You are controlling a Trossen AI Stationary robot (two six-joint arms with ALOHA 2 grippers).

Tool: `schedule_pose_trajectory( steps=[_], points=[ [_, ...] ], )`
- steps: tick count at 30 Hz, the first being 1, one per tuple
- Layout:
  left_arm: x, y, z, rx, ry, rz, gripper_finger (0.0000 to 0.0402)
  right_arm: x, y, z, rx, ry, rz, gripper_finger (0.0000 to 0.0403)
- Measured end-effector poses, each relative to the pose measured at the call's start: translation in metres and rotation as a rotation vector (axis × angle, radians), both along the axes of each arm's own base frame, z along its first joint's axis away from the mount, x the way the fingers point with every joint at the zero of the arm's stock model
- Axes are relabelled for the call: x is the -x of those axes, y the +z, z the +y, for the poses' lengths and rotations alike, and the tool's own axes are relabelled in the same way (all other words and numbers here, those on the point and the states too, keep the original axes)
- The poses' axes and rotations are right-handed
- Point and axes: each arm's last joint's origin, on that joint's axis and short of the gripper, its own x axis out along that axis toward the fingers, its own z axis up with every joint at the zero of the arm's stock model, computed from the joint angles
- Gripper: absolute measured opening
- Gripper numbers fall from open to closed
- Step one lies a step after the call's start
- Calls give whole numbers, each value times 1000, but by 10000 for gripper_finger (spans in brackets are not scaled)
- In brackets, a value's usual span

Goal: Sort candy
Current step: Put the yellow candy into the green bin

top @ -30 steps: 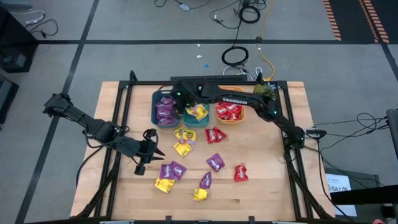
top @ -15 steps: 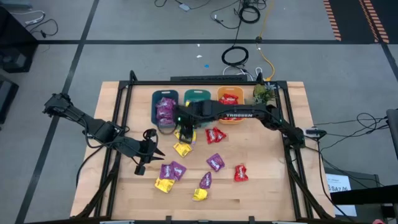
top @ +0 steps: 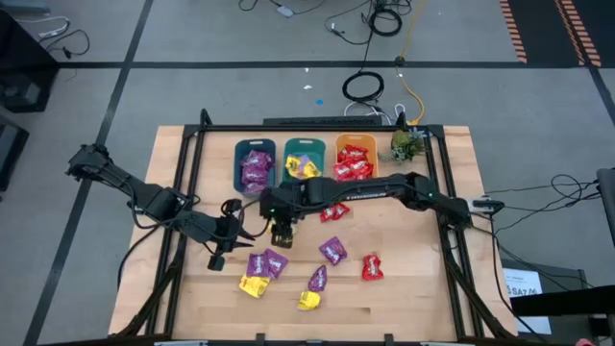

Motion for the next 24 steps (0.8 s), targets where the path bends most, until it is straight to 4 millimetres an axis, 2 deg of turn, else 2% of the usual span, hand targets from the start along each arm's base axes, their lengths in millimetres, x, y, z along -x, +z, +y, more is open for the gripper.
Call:
schedule_pose_trajectory(
  steps=[6,18,21,24],
  points=[
    [0,0,0,0,-1,2,77,-14,-34,2,-22,-25,32,222],
    [0,-2,0,-2,-1,14,77,-26,-113,5,11,-78,191,222],
    [0,-3,0,-5,-2,19,77,-25,-124,5,57,-116,236,215],
    [1,-3,0,-7,-1,23,77,-23,-130,3,66,-121,265,186]
  ],
)
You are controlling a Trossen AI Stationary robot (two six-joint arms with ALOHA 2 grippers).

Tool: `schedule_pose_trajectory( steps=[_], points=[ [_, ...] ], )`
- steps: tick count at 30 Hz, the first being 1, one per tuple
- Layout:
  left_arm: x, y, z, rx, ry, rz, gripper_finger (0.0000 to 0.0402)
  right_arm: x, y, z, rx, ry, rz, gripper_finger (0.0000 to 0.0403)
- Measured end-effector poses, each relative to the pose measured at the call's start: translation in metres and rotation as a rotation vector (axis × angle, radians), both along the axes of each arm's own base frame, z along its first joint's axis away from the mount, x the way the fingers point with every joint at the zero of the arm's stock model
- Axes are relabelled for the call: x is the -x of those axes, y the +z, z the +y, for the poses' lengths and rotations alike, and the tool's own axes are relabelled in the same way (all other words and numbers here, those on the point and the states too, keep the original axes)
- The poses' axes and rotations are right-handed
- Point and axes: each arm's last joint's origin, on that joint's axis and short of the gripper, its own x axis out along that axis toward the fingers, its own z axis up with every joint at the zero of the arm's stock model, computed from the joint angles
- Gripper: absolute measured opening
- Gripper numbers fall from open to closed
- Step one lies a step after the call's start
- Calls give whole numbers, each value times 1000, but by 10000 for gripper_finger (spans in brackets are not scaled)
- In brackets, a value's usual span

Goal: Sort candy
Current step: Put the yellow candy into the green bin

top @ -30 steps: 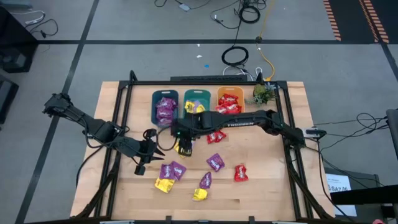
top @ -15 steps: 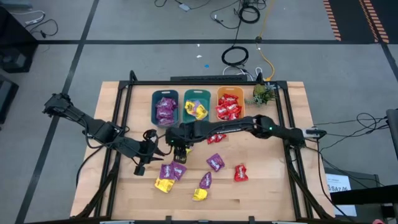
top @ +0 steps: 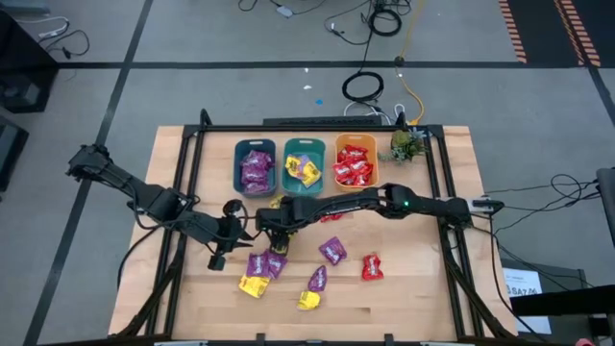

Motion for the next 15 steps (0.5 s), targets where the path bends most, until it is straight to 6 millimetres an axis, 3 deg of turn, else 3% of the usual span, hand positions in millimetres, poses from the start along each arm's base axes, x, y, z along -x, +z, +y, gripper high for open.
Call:
schedule_pose_trajectory(
  steps=[8,12,15],
  points=[
    [0,0,0,-2,0,2,77,3,4,0,1,0,18,15],
    [2,-2,1,-14,-2,22,77,7,19,0,-1,-3,12,11],
    [2,1,1,-11,-1,7,77,11,43,0,-1,-4,-31,3]
  ],
)
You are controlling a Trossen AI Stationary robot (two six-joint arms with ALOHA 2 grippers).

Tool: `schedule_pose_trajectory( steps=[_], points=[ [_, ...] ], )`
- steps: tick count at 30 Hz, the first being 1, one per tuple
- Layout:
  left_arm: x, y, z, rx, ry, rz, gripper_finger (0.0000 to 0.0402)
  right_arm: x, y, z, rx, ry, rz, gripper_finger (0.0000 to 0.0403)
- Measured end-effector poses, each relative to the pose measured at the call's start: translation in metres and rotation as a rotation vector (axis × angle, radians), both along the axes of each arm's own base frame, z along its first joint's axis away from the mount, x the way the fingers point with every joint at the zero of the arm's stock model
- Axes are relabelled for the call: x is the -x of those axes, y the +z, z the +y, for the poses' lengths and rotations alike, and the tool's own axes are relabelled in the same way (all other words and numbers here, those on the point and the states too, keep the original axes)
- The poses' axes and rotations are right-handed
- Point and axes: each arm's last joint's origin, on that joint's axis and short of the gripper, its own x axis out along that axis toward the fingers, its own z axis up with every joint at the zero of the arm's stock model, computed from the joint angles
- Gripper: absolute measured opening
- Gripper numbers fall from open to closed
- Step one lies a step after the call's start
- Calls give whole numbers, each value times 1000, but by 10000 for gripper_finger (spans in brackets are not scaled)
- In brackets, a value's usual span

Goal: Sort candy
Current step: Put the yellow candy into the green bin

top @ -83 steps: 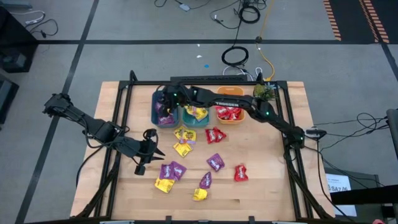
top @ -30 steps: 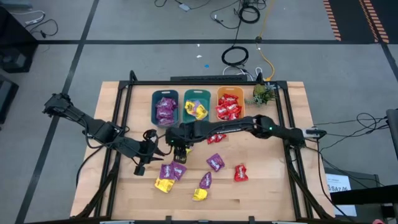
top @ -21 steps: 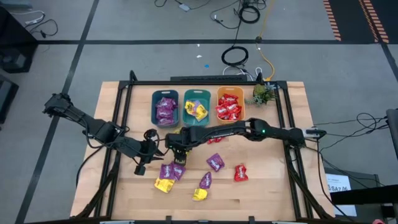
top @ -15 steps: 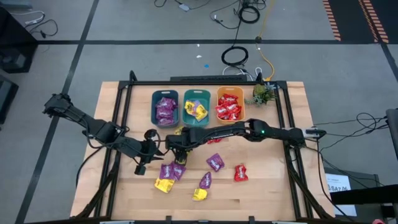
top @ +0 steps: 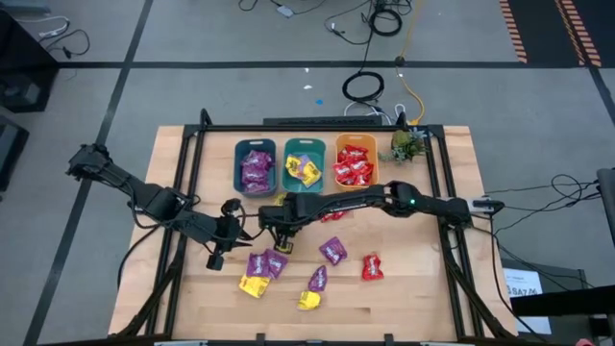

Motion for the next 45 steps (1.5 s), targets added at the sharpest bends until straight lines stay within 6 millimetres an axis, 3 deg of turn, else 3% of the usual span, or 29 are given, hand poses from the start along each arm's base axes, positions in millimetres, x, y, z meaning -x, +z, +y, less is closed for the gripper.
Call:
schedule_pose_trajectory(
  steps=[8,15,22,31,36,40,45],
  points=[
    [0,0,0,-3,3,2,77,14,71,-1,5,21,-153,1],
    [0,-1,0,-8,2,12,77,36,102,-14,104,-23,-105,0],
    [0,-1,1,-8,3,13,77,51,113,-57,232,-75,-19,0],
    [0,-2,0,-6,2,14,77,58,116,-145,258,-210,-55,0],
    [0,-2,0,-6,2,15,77,66,117,-183,262,-304,-75,5],
    [0,-2,0,-7,2,16,77,71,117,-195,204,-340,-80,31],
    [0,-2,0,-7,2,16,77,70,116,-195,133,-320,-96,82]
  ],
)
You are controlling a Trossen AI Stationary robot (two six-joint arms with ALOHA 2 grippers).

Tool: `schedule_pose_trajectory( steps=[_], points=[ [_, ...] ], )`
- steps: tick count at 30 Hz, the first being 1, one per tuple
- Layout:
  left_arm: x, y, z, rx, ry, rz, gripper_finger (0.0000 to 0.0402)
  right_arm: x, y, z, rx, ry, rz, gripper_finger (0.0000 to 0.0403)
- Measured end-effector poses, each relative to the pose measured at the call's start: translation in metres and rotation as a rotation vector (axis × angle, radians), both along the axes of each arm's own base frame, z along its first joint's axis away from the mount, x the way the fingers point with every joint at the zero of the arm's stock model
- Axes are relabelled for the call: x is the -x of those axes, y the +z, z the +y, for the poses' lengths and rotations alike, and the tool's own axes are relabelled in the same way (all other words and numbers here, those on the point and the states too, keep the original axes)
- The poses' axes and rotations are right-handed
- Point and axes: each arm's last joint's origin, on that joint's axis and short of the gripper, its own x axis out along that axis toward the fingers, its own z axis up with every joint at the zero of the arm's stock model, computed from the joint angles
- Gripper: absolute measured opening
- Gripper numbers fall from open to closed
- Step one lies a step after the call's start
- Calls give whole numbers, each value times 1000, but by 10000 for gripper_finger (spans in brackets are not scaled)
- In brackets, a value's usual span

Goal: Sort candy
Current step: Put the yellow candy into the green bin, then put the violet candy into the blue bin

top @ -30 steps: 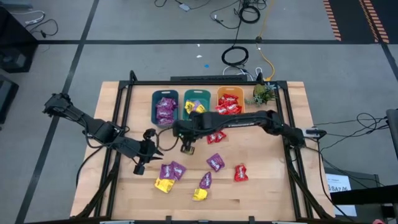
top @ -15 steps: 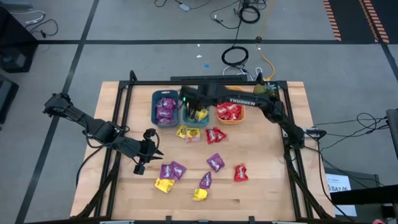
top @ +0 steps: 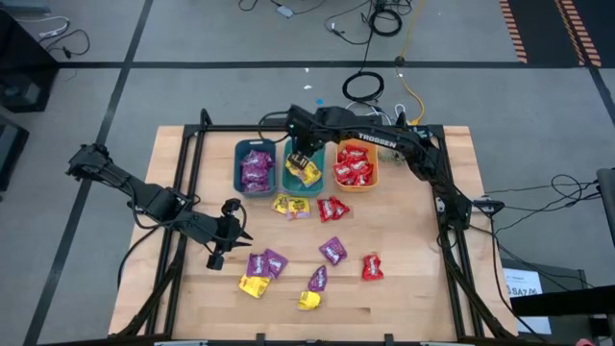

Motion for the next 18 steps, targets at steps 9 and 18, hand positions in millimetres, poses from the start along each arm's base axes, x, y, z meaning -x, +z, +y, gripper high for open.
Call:
schedule_pose_trajectory(
  steps=[9,18],
  points=[
    [0,0,0,-75,-50,-18,77,9,9,36,-66,-16,87,138],
    [-1,0,2,-444,-275,-90,77,49,83,118,-118,-57,-46,139]
  ],
)
